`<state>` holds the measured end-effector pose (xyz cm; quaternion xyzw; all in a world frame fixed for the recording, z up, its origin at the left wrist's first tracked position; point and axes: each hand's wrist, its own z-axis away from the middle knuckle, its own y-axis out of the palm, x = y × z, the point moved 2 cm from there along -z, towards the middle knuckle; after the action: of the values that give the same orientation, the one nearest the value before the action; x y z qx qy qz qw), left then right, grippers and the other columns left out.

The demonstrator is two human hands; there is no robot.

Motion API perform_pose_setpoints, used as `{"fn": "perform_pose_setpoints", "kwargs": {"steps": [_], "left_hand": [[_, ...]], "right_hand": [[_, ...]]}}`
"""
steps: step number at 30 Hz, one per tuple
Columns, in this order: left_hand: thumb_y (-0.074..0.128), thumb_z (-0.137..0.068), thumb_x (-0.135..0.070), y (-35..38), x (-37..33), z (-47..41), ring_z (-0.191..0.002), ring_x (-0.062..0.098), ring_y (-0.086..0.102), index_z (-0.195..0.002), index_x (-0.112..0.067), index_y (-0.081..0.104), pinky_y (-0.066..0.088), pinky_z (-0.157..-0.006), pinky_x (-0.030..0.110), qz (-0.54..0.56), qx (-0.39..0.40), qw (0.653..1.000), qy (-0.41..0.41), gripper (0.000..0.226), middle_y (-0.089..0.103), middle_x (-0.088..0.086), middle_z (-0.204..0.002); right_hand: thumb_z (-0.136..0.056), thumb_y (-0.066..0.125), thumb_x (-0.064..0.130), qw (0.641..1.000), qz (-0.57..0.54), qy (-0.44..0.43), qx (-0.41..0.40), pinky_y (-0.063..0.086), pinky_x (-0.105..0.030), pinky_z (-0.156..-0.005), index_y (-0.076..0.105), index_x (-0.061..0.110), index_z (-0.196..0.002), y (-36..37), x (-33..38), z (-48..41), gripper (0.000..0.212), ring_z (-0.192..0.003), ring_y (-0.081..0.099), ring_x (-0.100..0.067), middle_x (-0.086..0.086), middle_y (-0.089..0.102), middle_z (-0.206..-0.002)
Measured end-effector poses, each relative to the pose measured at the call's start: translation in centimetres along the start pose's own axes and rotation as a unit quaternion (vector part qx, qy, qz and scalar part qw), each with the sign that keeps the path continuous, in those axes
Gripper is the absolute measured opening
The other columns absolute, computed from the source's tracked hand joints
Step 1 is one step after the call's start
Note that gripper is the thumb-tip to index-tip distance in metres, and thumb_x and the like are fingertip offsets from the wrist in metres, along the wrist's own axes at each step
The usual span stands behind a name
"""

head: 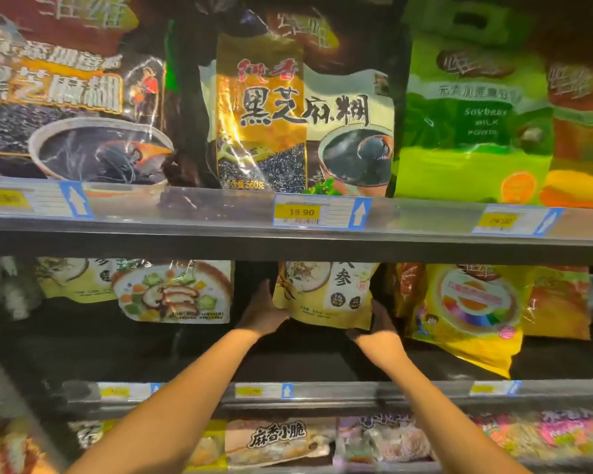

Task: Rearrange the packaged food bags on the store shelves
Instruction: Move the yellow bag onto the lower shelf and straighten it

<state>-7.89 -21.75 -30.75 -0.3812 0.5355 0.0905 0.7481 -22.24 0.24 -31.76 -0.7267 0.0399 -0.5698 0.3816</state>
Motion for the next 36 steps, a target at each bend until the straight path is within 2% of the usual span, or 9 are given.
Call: {"fn": "perform_pose_setpoints", "kwargs": {"steps": [3, 8, 13, 18, 25, 27, 30, 34, 36], "left_hand": [[0.075, -0.092, -0.021, 0.6, -0.3, -1.0, -0.093, 0.017, 0.071, -0.165, -0.025, 0.0, 0.058, -0.064, 0.028, 0.048, 0.022, 0.998, -0.021, 0.105, 0.057, 0.011, -0.141], [0.072, -0.094, -0.02, 1.5, 0.2, -1.4, -0.091, 0.018, 0.073, -0.149, -0.023, 0.035, 0.059, -0.067, 0.03, 0.033, 0.048, 0.998, -0.02, 0.067, 0.066, -0.006, -0.109], [0.072, -0.093, -0.029, 1.7, 0.4, -0.3, -0.08, 0.013, 0.068, -0.121, -0.027, 0.054, 0.05, -0.059, 0.023, 0.013, 0.054, 0.998, 0.004, 0.034, 0.07, 0.001, -0.111], [0.075, -0.088, -0.048, 0.9, 0.5, 1.3, -0.078, 0.011, 0.063, -0.125, -0.022, 0.056, 0.042, -0.051, 0.018, -0.041, 0.066, 0.997, -0.008, 0.05, 0.07, -0.001, -0.109], [0.075, -0.085, -0.056, 0.7, -0.5, 3.4, -0.106, 0.008, 0.056, -0.134, -0.03, 0.057, 0.045, -0.089, 0.028, -0.003, 0.081, 0.997, 0.002, 0.057, 0.061, -0.012, -0.121], [0.076, -0.089, -0.044, 1.5, -1.1, 3.5, -0.112, 0.008, 0.052, -0.136, -0.032, 0.054, 0.04, -0.097, 0.026, 0.041, 0.09, 0.995, 0.013, 0.054, 0.06, -0.012, -0.121], [0.083, -0.084, -0.031, 2.3, -1.4, 3.5, -0.118, 0.012, 0.056, -0.127, -0.035, 0.053, 0.041, -0.103, 0.029, 0.123, 0.098, 0.988, 0.007, 0.053, 0.065, -0.015, -0.118], [0.092, -0.073, -0.027, 2.7, -0.9, 3.3, -0.124, 0.017, 0.06, -0.12, -0.043, 0.057, 0.044, -0.115, 0.046, 0.198, 0.087, 0.976, 0.001, 0.061, 0.071, -0.009, -0.121], [0.091, -0.074, -0.027, 2.9, -1.0, 3.4, -0.122, 0.015, 0.061, -0.119, -0.044, 0.057, 0.048, -0.109, 0.041, 0.208, 0.086, 0.974, 0.003, 0.059, 0.071, -0.009, -0.122]], "right_hand": [[-0.074, 0.091, 0.02, 0.999, 0.04, -0.009, 0.016, 0.042, -0.044, -0.113, 0.037, 0.011, -0.154, 0.4, -0.2, -1.8, 0.096, -0.14, 0.046, -0.036, -0.014, 0.049, -0.151], [-0.077, 0.089, 0.029, 0.998, 0.051, 0.022, 0.002, 0.032, -0.046, -0.119, 0.024, 0.011, -0.16, -0.3, -1.0, -4.5, 0.108, -0.15, 0.03, -0.034, -0.013, 0.032, -0.163], [-0.079, 0.088, 0.026, 0.999, -0.028, 0.024, 0.025, 0.038, -0.046, -0.117, 0.025, 0.011, -0.161, -0.2, -2.1, -5.2, 0.105, -0.147, 0.04, -0.034, -0.013, 0.037, -0.162], [-0.075, 0.092, 0.026, 0.997, -0.065, 0.023, 0.023, 0.048, -0.044, -0.108, 0.039, 0.014, -0.152, -1.1, -2.9, -3.7, 0.094, -0.136, 0.051, -0.032, -0.011, 0.048, -0.152], [-0.088, 0.08, 0.036, 0.99, -0.11, 0.024, 0.086, 0.051, -0.025, -0.078, 0.063, 0.024, -0.097, -3.4, -1.5, -1.6, 0.023, -0.088, 0.063, -0.01, -0.003, 0.072, -0.107], [-0.08, 0.079, 0.057, 0.987, -0.12, 0.043, 0.103, 0.048, -0.02, -0.071, 0.065, 0.022, -0.106, -3.9, -0.8, -2.2, 0.046, -0.085, 0.062, -0.004, 0.0, 0.072, -0.108], [-0.062, 0.083, 0.074, 0.967, -0.211, 0.065, 0.127, 0.059, -0.043, -0.092, 0.061, 0.024, -0.132, -3.7, -1.2, -4.6, 0.089, -0.101, 0.075, -0.023, -0.004, 0.075, -0.123], [-0.093, 0.068, 0.043, 0.928, -0.307, 0.075, 0.2, 0.055, -0.051, -0.099, 0.06, 0.021, -0.133, -3.2, 0.5, -4.6, 0.047, -0.112, 0.073, -0.031, -0.012, 0.075, -0.123], [-0.097, 0.064, 0.044, 0.921, -0.311, 0.075, 0.221, 0.053, -0.052, -0.102, 0.06, 0.023, -0.134, -2.6, 0.5, -4.9, 0.043, -0.112, 0.073, -0.031, -0.01, 0.076, -0.122]]}}
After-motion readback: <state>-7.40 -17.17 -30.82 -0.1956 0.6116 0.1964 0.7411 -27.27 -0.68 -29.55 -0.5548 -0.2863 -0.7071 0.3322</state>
